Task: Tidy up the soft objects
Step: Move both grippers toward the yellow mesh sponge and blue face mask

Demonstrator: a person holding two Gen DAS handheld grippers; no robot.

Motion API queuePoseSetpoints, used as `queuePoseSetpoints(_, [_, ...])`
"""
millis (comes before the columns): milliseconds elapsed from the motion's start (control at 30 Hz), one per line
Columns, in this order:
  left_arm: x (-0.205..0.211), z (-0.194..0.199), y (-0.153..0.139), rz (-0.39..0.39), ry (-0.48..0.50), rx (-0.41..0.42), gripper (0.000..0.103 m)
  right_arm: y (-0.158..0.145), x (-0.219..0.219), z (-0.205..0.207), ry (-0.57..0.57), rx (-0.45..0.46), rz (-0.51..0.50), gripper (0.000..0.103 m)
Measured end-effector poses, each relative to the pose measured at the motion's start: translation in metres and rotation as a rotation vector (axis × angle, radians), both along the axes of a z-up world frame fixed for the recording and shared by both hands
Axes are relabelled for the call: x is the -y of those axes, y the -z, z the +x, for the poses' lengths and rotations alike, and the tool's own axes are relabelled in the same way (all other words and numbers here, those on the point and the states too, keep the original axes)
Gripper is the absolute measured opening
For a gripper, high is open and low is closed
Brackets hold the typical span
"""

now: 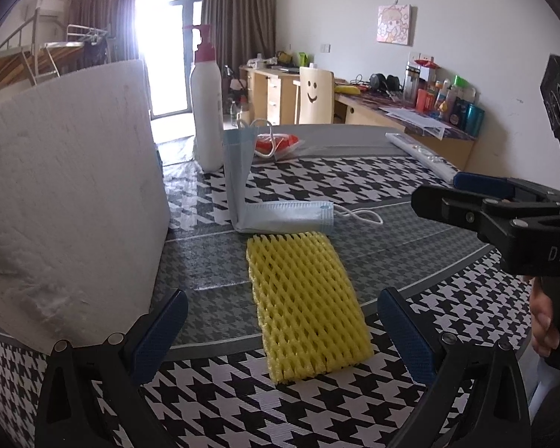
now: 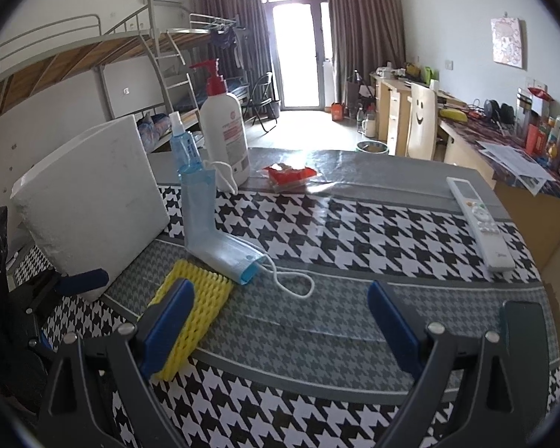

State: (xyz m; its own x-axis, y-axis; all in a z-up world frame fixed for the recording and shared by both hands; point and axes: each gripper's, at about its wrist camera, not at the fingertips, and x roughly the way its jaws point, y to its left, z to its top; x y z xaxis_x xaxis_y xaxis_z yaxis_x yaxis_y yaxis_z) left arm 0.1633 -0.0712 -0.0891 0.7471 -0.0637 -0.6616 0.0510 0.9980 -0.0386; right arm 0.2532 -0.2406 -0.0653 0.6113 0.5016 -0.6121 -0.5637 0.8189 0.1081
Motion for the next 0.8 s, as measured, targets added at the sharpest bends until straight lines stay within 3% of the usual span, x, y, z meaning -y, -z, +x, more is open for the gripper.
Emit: queuePoseSetpoints(800, [0.004, 0.010, 0.011, 0.019, -0.008, -0.076, 0.089, 0.004, -0.024, 0.021, -0.067, -0.034, -0.079, 0.092])
